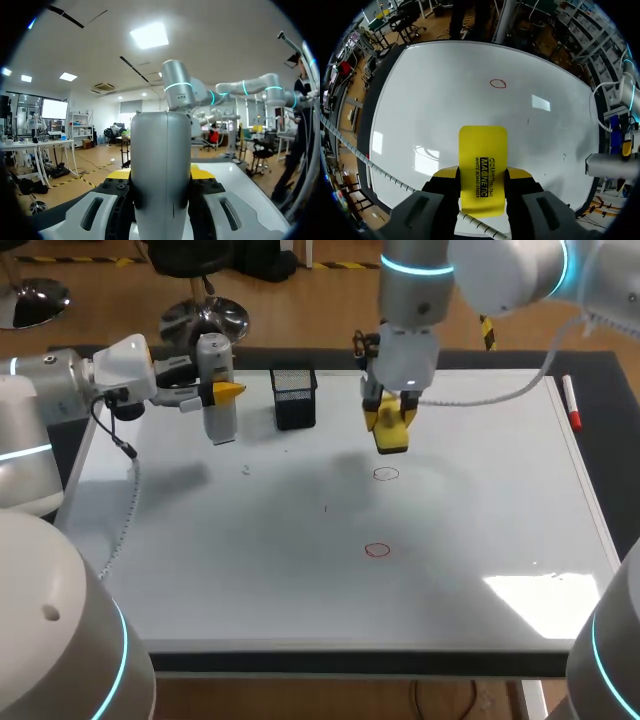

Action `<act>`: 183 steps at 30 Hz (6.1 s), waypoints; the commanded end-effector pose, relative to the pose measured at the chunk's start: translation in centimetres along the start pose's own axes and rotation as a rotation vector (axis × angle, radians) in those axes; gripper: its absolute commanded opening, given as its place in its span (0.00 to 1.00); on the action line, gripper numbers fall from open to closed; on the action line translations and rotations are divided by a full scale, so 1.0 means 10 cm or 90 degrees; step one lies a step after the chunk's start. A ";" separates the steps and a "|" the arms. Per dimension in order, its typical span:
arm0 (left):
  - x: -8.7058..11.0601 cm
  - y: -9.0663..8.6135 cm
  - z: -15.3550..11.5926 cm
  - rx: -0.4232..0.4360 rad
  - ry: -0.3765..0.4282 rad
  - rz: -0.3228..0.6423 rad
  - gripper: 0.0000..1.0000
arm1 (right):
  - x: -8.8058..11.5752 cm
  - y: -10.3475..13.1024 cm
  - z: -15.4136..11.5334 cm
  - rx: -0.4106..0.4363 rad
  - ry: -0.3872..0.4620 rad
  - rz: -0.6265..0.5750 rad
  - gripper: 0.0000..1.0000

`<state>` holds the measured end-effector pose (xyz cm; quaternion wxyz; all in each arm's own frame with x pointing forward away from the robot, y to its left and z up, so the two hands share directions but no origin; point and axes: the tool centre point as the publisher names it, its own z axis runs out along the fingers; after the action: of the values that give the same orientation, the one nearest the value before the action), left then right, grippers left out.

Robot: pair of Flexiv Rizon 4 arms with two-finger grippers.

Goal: Pick up the inspection probe, press it on each red-marked spot on the whiteboard one by one, put down the probe, pick up the eraser, and wipe off all the red marks.

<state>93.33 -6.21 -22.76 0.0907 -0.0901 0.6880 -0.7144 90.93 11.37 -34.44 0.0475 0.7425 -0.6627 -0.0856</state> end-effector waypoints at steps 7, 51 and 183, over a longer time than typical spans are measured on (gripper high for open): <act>0.00 -0.01 0.00 0.000 0.000 0.000 0.00 | -0.11 0.06 0.17 -0.003 0.011 -0.011 0.00; 0.00 -0.01 0.00 0.000 0.000 0.000 0.00 | -0.20 0.15 0.72 0.064 0.019 -0.011 0.00; 0.00 -0.01 0.00 0.000 0.000 0.000 0.00 | 1.64 -0.45 0.07 0.062 0.031 0.178 0.00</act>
<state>93.34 -6.23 -22.76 0.0904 -0.0900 0.6882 -0.7142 96.69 -3.90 -37.09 0.0387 0.6458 -0.7621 -0.0257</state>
